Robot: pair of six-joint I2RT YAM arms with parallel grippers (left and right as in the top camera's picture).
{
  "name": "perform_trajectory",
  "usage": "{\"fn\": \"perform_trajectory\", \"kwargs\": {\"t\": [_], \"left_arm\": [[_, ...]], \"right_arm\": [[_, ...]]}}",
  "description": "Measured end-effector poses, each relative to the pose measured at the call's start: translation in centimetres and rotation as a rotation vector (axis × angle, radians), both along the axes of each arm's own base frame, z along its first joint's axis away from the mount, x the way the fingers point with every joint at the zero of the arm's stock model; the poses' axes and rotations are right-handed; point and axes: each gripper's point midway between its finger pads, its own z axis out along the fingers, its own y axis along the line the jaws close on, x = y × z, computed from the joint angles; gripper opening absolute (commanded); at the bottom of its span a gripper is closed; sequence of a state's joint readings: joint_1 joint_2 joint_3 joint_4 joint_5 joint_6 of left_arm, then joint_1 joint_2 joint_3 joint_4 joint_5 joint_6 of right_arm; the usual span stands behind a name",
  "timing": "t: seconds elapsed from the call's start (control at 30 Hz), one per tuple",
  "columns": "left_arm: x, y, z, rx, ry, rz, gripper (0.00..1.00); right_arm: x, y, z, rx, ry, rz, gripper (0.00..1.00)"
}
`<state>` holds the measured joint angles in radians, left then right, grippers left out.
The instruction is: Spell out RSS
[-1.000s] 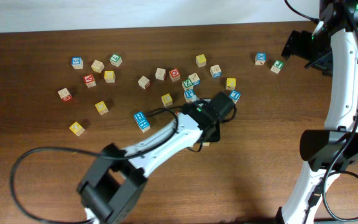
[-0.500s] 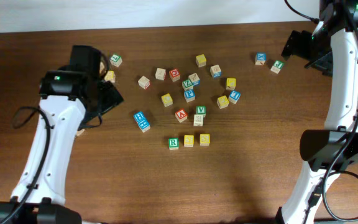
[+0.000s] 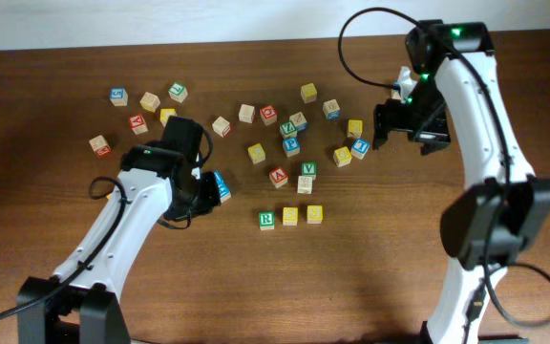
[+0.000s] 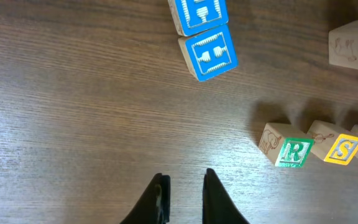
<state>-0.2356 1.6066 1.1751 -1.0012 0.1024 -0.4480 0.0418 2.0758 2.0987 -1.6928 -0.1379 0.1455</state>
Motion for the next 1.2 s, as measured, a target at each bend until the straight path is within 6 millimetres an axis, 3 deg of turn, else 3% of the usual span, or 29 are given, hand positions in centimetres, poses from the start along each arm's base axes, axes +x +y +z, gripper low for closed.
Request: {"fn": "perform_trajectory", "kwargs": {"t": [0.1, 0.17, 0.2, 0.23, 0.27, 0.33, 0.37, 0.43, 0.57, 0.63, 0.8, 0.93, 1.2], "left_arm": [[0.2, -0.1, 0.0, -0.005, -0.007, 0.0, 0.1], [0.5, -0.2, 0.1, -0.009, -0.02, 0.0, 0.08], [0.5, -0.2, 0.1, -0.01, -0.022, 0.0, 0.07], [0.7, -0.3, 0.1, -0.016, -0.028, -0.001, 0.0], [0.8, -0.6, 0.2, -0.031, -0.034, -0.003, 0.0], [1.3, -0.9, 0.3, -0.048, -0.051, -0.007, 0.0], [1.8, -1.2, 0.4, -0.059, -0.074, -0.008, 0.0], [2.2, -1.3, 0.5, -0.068, -0.092, -0.009, 0.0], [1.5, -2.2, -0.1, -0.07, -0.075, -0.021, 0.0], [0.9, -2.9, -0.7, -0.071, -0.053, -0.022, 0.0], [-0.3, -4.1, -5.3, -0.058, 0.094, -0.021, 0.0], [-0.8, -4.8, -7.0, -0.085, 0.154, -0.022, 0.0], [-1.5, -7.5, -8.8, -0.108, 0.184, -0.075, 0.0]], "right_arm": [[-5.2, -0.3, 5.8, 0.0, -0.136, 0.0, 0.92], [-8.8, -0.4, 7.4, 0.007, -0.195, 0.0, 0.94], [-9.7, -0.2, 6.9, 0.019, -0.202, 0.0, 0.8], [-10.3, -0.1, 5.6, 0.028, -0.184, 0.0, 0.63], [-10.0, 0.1, 3.5, 0.036, -0.171, 0.003, 0.35], [-10.0, 0.6, 0.0, 0.064, -0.129, 0.001, 0.1], [-9.7, 1.2, -2.4, 0.103, -0.122, -0.01, 0.04], [-10.0, 1.7, -5.6, 0.131, -0.1, -0.073, 0.04], [-9.2, 3.1, -8.4, 0.153, -0.145, -0.101, 0.04], [-8.7, 4.2, -9.3, 0.142, -0.177, -0.104, 0.04], [-6.3, 7.2, -10.7, 0.068, -0.294, -0.047, 0.04], [-5.3, 8.0, -12.7, 0.054, -0.29, -0.066, 0.04], [-5.1, 10.7, -16.3, 0.078, -0.254, -0.008, 0.04]]}}
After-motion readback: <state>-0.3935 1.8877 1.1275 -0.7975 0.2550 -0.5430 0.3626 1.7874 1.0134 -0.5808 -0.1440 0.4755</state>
